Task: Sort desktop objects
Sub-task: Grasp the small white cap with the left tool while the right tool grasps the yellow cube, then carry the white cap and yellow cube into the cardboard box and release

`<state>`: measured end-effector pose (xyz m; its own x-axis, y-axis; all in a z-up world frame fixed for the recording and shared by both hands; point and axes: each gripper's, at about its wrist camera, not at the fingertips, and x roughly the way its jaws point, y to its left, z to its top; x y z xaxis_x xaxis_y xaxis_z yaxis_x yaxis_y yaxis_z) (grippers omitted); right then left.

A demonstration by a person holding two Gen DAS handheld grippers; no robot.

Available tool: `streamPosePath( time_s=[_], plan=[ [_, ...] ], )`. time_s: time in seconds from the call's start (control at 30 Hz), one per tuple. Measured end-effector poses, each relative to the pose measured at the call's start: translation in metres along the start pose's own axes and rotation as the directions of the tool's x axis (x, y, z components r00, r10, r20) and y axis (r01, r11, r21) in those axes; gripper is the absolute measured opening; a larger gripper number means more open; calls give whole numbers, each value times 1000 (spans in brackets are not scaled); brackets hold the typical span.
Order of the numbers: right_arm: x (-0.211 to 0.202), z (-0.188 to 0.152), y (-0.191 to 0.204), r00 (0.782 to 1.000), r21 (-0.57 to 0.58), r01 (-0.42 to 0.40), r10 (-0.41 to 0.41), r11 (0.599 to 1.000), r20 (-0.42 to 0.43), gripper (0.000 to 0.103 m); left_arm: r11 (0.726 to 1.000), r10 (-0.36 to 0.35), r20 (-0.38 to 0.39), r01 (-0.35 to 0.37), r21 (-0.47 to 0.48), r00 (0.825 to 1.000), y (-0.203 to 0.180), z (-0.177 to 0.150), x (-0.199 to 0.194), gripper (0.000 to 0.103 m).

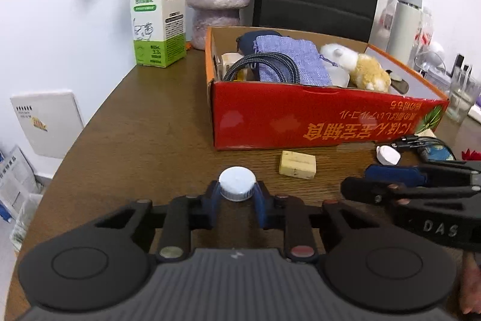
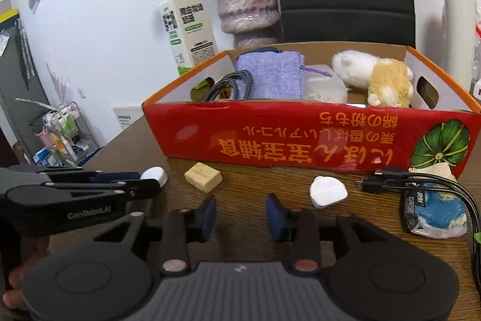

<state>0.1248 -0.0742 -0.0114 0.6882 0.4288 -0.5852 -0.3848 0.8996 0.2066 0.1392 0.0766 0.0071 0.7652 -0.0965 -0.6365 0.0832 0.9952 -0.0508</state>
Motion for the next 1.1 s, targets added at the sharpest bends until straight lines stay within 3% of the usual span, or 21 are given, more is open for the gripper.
streamPosePath(
  time_s=[0.13,0.33,0.4,0.43,0.5,0.6,0.73,0.93,1.1],
  plan=[
    [3,1,16,1000,-76,-14,14,997,5,38,998,39,18,-38,-40,999,8,-1,-7,25],
    [34,24,40,1000,-152,-7,4,988,-18,51,991,61,48,-55,-118,997,23,0,-13,25],
    [46,28,46,999,-134,-6,1,991,-39,44,992,74,53,-68,-106,996,22,0,-12,25],
    [50,26,50,999,-128,6,-12,992,-49,35,992,78,53,-73,-100,995,21,0,-12,24],
    [49,22,60,998,-175,52,-59,983,-34,34,992,91,60,-85,-89,994,18,-2,-12,24],
    [29,16,62,997,-199,66,-71,978,-16,34,996,76,74,-72,-51,994,10,-5,-13,24],
    [-30,1,47,989,-169,135,-123,976,76,34,995,100,109,-96,-40,989,-6,-9,-29,24],
    [-113,-38,6,979,-7,161,-158,987,130,34,984,-95,166,117,-131,982,-52,-40,-90,24],
    [-149,-58,-12,970,106,173,-188,979,157,34,979,-154,209,178,-102,966,-81,-53,-124,25]
  ],
)
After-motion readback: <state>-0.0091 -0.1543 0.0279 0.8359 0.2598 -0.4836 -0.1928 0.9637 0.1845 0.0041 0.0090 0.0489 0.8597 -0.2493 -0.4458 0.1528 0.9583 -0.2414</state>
